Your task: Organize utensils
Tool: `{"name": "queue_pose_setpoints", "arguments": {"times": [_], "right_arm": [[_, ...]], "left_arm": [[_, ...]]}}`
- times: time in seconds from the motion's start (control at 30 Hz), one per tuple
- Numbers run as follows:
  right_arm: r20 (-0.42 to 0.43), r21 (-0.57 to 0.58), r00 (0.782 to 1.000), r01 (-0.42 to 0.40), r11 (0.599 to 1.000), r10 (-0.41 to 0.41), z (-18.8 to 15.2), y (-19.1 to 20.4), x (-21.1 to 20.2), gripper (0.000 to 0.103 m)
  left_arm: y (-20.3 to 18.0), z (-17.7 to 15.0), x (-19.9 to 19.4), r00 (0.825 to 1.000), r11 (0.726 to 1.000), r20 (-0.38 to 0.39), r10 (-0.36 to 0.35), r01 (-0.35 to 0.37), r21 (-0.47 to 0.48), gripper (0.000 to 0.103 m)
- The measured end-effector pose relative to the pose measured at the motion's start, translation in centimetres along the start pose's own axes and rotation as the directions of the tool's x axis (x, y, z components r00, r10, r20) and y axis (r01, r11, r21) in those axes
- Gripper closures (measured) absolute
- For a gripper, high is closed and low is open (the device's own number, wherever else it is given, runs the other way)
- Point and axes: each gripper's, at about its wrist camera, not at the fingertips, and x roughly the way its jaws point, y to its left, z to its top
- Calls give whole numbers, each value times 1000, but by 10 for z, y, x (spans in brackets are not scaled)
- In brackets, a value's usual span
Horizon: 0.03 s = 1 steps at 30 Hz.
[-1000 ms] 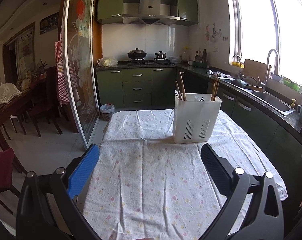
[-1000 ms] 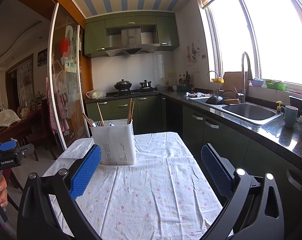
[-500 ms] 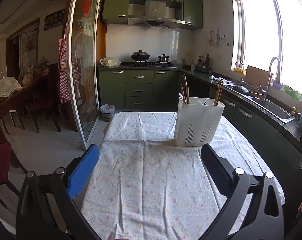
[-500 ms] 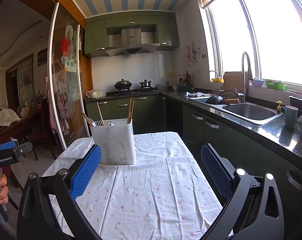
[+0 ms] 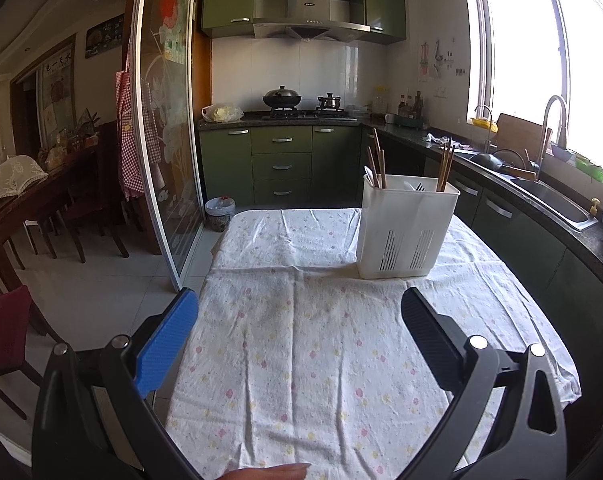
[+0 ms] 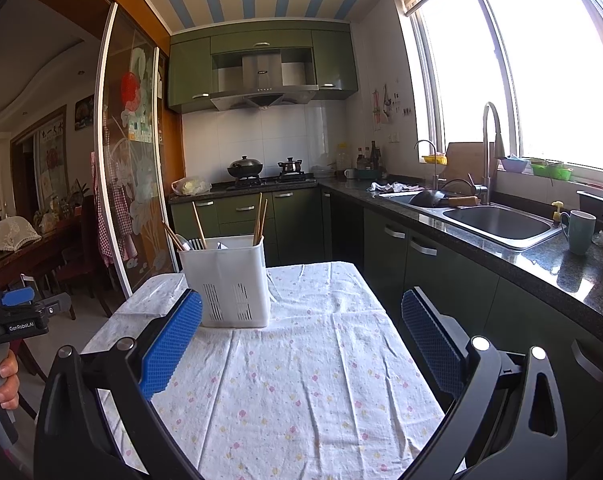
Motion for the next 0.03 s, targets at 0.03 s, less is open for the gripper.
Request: {"name": "queue_pose_setpoints", "arguments": {"times": [0.03], "right_arm": [[-3, -3, 1000, -1, 1000, 1, 0, 0, 2, 5]], "left_arm": [[0, 0, 4, 1000, 1000, -9, 1, -1, 2, 7]]}}
